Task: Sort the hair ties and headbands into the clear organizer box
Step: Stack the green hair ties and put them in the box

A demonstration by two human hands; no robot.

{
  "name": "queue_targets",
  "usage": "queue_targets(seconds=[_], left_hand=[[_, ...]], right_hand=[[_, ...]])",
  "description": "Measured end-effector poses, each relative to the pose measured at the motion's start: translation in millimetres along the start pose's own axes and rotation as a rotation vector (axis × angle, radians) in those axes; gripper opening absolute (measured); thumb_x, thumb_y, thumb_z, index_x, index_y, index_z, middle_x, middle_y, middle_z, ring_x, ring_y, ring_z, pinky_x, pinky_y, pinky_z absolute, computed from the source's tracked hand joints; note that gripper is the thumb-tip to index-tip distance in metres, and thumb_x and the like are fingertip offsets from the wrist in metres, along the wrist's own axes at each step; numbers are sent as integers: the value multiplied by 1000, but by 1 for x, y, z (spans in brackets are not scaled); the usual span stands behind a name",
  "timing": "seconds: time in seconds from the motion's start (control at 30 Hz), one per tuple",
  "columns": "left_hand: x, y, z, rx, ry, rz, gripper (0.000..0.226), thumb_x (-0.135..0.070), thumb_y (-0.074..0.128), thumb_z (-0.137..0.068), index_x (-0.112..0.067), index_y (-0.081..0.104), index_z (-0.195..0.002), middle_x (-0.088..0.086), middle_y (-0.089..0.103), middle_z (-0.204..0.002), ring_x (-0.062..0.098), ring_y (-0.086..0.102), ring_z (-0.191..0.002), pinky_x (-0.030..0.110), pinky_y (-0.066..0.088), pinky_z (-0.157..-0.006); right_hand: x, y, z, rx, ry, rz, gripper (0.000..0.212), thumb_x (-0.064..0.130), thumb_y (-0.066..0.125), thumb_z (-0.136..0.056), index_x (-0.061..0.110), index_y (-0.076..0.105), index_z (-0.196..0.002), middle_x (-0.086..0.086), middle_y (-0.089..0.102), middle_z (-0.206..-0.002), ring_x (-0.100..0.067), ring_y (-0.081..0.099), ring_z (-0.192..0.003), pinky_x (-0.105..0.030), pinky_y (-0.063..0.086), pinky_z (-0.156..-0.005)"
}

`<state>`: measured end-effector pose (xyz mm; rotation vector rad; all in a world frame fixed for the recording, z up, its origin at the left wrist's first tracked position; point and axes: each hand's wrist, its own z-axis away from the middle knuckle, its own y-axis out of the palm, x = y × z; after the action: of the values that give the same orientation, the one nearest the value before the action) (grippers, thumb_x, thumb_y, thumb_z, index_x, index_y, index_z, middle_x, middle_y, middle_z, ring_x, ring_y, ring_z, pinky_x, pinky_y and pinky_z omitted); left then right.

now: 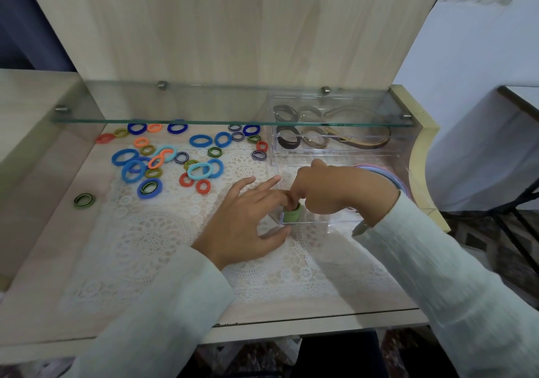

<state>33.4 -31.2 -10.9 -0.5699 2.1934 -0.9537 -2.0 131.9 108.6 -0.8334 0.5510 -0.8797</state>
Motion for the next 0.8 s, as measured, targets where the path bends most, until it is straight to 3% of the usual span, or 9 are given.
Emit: queue_targets(seconds=[0.2,0.37,0.47,0.57,0.67,0.8], left_hand=[[-3,-3,1,8,-16,44,36,-38,69,-81,-24,62,-113,-18,63,-123,4,33,-143,35,15,-119],[-4,-5,1,23,-28,66,35,-43,59,-82,-23,61,-111,-18,63,-124,1,29,-144,29,9,-119],[-5,-6,1,26,-38,70,33,-45,57,-83,-25,60,-109,-19,62,-125,-2,27,-144,30,9,-119],[-6,-7,1,35,-30,77,34,-43,58,-82,-26,58,-112,-19,59,-131,-1,27,-144,32,12,-119],[-9,-9,0,26,-43,110,39,-40,60,-81,-25,54,-117,-20,52,-139,2,29,-144,32,15,-118],[-10,-9,-2,-6,-80,84,46,-38,64,-79,-25,50,-121,-18,50,-140,3,30,-144,34,20,-117]], right_hand=[[3,-5,1,5,-8,20,46,3,32,-96,20,57,-131,-6,53,-124,-27,41,-120,-22,19,-63],[-8,-9,5,-38,-49,-94,60,-4,32,-89,34,60,-127,9,50,-115,-24,33,-121,-28,25,-86],[-18,-7,6,-178,-50,-271,59,-7,33,-83,32,69,-109,13,46,-100,-20,32,-115,-32,30,-87],[-26,5,0,-398,-37,-477,49,-11,37,-79,24,72,-84,3,57,-100,-19,48,-107,-26,36,-79],[-30,24,-11,-578,-1,-563,48,-14,38,-74,18,74,-82,-5,62,-98,-20,55,-95,-16,38,-66],[-30,49,-25,-675,-20,-679,55,-18,37,-71,18,77,-81,-8,62,-100,-22,55,-97,-25,39,-82]])
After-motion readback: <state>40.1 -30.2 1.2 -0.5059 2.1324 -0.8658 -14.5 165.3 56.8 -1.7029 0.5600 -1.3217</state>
